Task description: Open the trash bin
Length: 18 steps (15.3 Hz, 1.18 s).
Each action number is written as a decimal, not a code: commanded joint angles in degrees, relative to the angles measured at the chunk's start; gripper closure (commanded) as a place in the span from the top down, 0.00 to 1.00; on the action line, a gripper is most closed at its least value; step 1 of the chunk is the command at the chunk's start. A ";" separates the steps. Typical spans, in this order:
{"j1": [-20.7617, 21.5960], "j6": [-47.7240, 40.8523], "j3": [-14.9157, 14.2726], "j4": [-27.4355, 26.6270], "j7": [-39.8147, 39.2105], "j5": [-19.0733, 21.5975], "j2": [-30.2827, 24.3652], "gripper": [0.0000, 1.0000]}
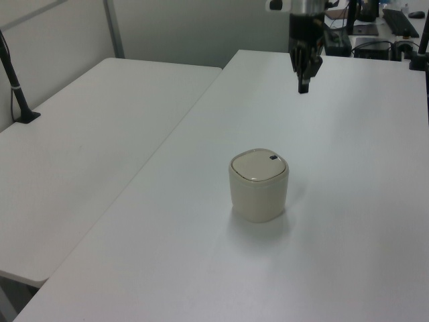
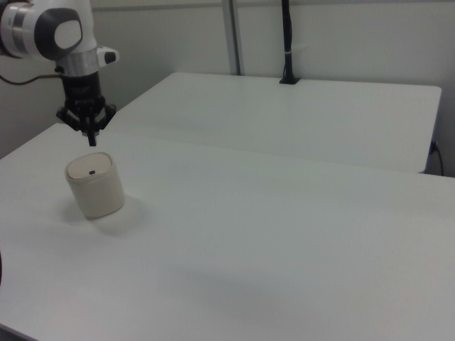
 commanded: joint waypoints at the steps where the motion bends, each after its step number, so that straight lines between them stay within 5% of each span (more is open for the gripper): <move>1: 4.68 3.02 -0.45 2.98 -2.36 0.27 6.56 0.00; 5: 8.38 7.16 -0.45 4.14 -2.36 -0.43 10.79 0.00; 18: 10.58 12.17 -0.45 4.23 -2.62 -5.09 16.86 0.00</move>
